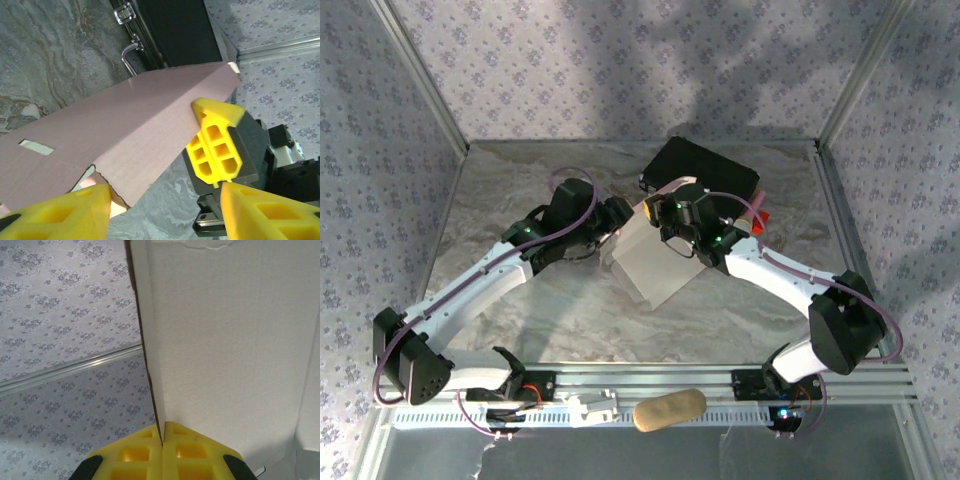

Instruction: Fold the paper box

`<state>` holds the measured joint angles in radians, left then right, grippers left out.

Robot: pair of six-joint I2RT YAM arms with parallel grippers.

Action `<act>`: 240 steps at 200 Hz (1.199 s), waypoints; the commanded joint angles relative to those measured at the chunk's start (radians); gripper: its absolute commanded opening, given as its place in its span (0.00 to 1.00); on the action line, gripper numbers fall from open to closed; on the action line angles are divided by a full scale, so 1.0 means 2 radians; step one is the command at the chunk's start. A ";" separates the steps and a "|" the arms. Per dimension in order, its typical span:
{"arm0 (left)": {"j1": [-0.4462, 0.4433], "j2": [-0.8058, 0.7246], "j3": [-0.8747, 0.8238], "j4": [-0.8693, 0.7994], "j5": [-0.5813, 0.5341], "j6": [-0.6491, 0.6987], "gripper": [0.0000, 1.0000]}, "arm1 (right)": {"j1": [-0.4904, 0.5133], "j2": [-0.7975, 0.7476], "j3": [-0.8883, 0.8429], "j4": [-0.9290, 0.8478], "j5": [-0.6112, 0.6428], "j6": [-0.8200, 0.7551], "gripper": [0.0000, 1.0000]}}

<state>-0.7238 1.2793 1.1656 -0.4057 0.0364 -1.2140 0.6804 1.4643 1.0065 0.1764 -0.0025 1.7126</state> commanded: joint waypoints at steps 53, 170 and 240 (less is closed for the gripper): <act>-0.004 0.009 0.002 0.038 -0.018 -0.011 0.43 | 0.008 -0.014 -0.014 0.024 0.001 0.015 0.00; 0.208 -0.018 -0.298 0.423 0.193 0.010 0.22 | -0.036 -0.090 0.013 -0.103 0.016 0.087 0.00; 0.156 0.158 -0.343 0.734 0.213 -0.040 0.07 | -0.058 -0.065 0.025 -0.090 0.013 0.151 0.00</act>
<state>-0.3969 1.5417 0.4999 0.6861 0.4232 -1.2339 0.5823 1.3148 1.0191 -0.0048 0.0154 1.9476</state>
